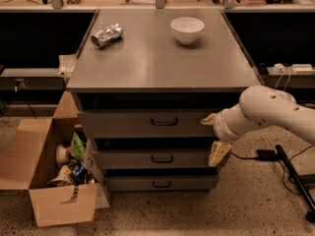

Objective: Close top drawer

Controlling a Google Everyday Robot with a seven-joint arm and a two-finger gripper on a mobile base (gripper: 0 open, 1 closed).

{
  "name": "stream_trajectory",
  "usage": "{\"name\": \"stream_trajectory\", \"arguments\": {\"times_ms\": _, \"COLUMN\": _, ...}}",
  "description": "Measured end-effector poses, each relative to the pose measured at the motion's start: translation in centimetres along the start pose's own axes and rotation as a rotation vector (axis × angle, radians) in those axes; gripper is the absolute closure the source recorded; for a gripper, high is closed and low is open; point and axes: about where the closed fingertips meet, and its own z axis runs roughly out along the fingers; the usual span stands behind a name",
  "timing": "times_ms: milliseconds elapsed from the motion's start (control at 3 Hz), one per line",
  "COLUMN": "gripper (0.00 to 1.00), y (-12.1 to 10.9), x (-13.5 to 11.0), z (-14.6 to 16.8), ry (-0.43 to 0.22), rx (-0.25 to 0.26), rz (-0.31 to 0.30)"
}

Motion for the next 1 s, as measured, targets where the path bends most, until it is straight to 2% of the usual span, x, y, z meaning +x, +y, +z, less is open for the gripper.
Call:
{"name": "stream_trajectory", "arguments": {"times_ms": 667, "gripper": 0.00, "y": 0.7, "x": -0.3, "z": -0.3, "ry": -0.004, "rx": -0.004, "rz": -0.002}}
{"name": "stream_trajectory", "arguments": {"times_ms": 1000, "gripper": 0.00, "y": 1.5, "x": -1.8, "z": -5.6, "ry": -0.013, "rx": 0.031, "rz": -0.022}}
